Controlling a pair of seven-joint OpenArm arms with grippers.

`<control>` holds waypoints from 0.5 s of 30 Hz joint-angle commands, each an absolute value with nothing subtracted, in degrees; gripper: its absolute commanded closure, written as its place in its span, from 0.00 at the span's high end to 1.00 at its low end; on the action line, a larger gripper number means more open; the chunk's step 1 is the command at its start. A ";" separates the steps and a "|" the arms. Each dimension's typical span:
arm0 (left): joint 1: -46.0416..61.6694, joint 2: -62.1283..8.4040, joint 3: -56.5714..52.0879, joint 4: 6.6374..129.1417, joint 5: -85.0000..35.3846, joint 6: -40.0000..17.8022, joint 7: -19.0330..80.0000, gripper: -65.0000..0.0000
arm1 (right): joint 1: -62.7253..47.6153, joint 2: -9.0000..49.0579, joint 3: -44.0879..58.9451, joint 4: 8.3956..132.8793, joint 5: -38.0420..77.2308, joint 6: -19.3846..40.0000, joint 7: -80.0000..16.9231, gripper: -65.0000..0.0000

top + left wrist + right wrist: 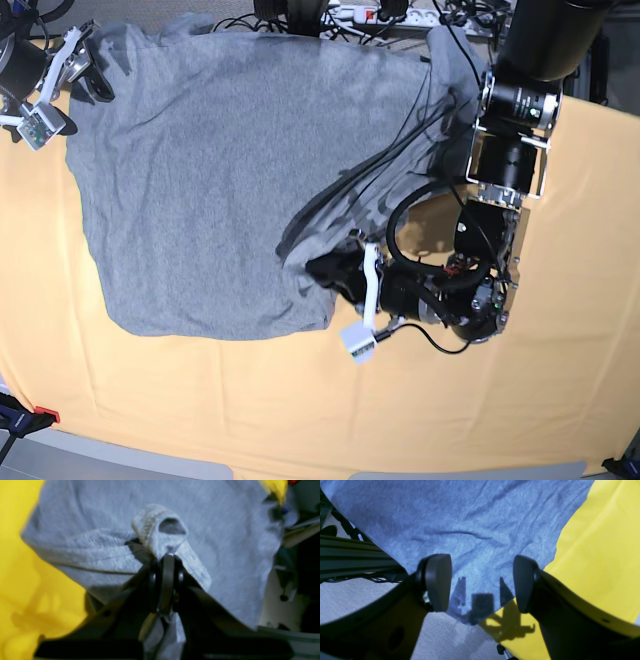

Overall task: Layout the t-shirt on the table in an organized manner, then fold the t-shirt properly
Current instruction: 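Grasp the hem fabric with the left gripper and pull it outward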

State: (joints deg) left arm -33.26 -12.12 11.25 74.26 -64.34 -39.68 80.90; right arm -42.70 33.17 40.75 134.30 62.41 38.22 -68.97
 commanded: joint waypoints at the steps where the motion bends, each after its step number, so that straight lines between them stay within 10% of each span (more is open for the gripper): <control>1: -36.01 -13.45 10.81 75.16 -66.24 -40.00 80.00 0.00 | -42.81 34.00 41.25 135.00 62.72 38.41 -67.90 0.62; 15: -40.49 -29.98 10.81 75.13 -70.63 -40.00 80.00 0.00 | -34.46 34.00 41.25 135.00 62.59 38.35 -67.88 0.62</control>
State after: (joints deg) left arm -38.72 -29.54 11.25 74.26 -69.45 -39.72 80.86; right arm -34.52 33.15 40.75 134.30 61.98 38.19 -68.99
